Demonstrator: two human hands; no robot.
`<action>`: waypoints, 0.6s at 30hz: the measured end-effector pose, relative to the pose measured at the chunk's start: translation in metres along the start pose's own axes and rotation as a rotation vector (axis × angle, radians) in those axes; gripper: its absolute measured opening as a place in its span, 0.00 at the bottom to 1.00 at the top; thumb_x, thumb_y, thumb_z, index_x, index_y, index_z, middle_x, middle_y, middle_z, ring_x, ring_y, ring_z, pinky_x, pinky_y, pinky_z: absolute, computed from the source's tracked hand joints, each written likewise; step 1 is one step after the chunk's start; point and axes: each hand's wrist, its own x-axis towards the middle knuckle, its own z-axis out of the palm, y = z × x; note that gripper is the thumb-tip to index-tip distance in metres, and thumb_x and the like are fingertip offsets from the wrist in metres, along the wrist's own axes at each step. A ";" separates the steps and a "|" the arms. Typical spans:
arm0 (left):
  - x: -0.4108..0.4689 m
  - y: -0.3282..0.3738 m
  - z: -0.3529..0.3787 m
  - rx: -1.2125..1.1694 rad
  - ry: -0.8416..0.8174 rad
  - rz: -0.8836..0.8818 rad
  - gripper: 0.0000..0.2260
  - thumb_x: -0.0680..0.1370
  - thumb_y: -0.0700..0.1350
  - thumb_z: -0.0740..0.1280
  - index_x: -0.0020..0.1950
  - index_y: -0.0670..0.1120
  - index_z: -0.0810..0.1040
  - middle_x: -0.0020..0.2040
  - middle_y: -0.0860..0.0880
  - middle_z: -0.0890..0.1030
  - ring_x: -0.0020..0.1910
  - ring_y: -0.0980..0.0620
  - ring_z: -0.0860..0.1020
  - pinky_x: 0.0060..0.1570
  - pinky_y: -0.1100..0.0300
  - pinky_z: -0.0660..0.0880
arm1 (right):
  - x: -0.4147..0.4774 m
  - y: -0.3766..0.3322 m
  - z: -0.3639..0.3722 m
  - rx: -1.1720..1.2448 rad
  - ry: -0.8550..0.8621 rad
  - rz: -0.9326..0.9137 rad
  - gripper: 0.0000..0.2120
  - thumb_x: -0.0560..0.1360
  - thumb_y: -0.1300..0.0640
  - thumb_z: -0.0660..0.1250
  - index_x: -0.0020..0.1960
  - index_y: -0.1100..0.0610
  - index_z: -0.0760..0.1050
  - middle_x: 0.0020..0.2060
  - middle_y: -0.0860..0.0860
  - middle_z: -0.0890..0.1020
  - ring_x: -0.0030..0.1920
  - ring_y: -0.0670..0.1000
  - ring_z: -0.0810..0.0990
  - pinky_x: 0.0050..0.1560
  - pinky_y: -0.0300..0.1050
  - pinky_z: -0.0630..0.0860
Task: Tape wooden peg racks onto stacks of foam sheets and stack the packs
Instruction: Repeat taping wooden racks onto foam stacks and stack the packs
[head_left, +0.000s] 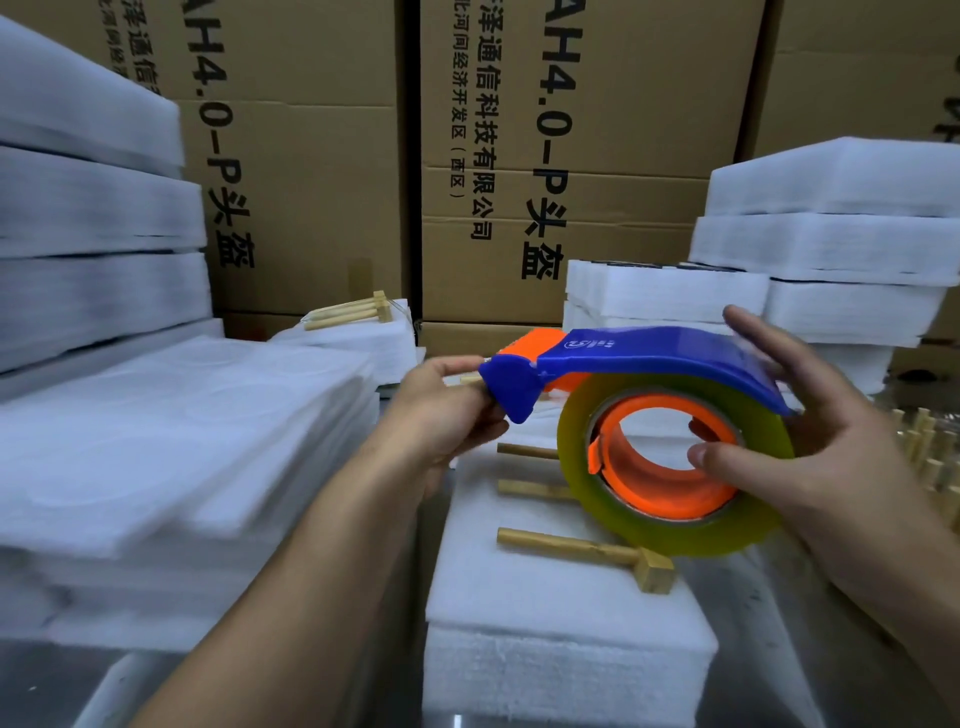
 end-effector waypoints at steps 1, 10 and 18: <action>0.000 0.003 -0.001 0.043 0.041 0.061 0.12 0.75 0.31 0.64 0.55 0.44 0.74 0.30 0.47 0.79 0.25 0.57 0.76 0.26 0.66 0.75 | 0.000 0.001 -0.001 0.003 0.030 -0.011 0.41 0.63 0.70 0.73 0.59 0.29 0.73 0.48 0.37 0.82 0.41 0.55 0.84 0.38 0.41 0.82; -0.014 0.015 0.000 0.335 0.079 0.348 0.13 0.75 0.30 0.63 0.42 0.48 0.66 0.30 0.45 0.75 0.20 0.58 0.73 0.24 0.65 0.72 | 0.008 0.004 -0.014 0.033 0.067 -0.057 0.40 0.64 0.78 0.70 0.55 0.33 0.78 0.59 0.49 0.78 0.44 0.49 0.85 0.43 0.45 0.82; -0.015 0.010 0.013 0.320 0.091 0.425 0.14 0.76 0.34 0.67 0.38 0.47 0.64 0.25 0.50 0.74 0.20 0.58 0.72 0.26 0.61 0.75 | 0.006 -0.016 -0.040 -0.014 -0.051 -0.023 0.41 0.55 0.66 0.78 0.60 0.36 0.76 0.51 0.42 0.83 0.42 0.47 0.85 0.38 0.41 0.81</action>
